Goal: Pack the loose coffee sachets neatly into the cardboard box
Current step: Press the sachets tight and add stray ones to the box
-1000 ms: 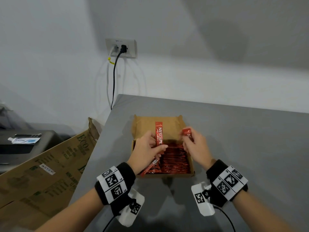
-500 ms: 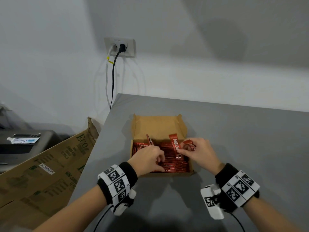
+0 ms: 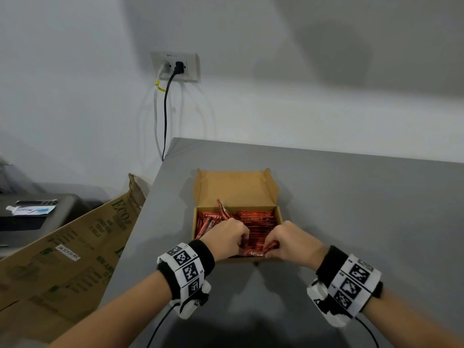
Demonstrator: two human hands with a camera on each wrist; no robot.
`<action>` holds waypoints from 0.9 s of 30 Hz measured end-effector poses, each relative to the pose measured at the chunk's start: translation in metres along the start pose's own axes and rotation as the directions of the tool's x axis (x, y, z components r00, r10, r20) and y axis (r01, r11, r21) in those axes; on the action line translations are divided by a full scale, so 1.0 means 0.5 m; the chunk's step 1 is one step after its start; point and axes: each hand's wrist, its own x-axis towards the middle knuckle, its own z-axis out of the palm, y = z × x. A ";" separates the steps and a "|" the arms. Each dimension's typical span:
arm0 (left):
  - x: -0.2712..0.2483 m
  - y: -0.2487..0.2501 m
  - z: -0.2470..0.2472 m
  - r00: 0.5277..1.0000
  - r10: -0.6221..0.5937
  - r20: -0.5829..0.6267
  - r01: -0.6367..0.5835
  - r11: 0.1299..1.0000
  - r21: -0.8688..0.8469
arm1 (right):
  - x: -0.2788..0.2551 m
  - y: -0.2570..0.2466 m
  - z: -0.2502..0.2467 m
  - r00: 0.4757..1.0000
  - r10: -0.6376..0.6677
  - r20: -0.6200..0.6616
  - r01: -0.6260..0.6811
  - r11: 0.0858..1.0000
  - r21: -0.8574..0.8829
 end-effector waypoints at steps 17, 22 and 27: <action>-0.016 0.013 -0.006 0.999 0.041 0.013 -0.040 0.993 -0.108 | 0.042 0.006 -0.033 0.952 0.200 0.232 -0.180 0.978 -0.108; -0.008 0.027 -0.005 0.998 0.062 0.023 -0.061 0.997 -0.046 | 0.029 -0.019 -0.019 0.969 0.176 0.173 -0.103 0.926 -0.362; -0.011 0.012 -0.012 0.997 0.065 0.037 -0.061 0.991 -0.116 | 0.032 0.003 -0.031 0.960 0.231 0.160 -0.192 0.955 -0.226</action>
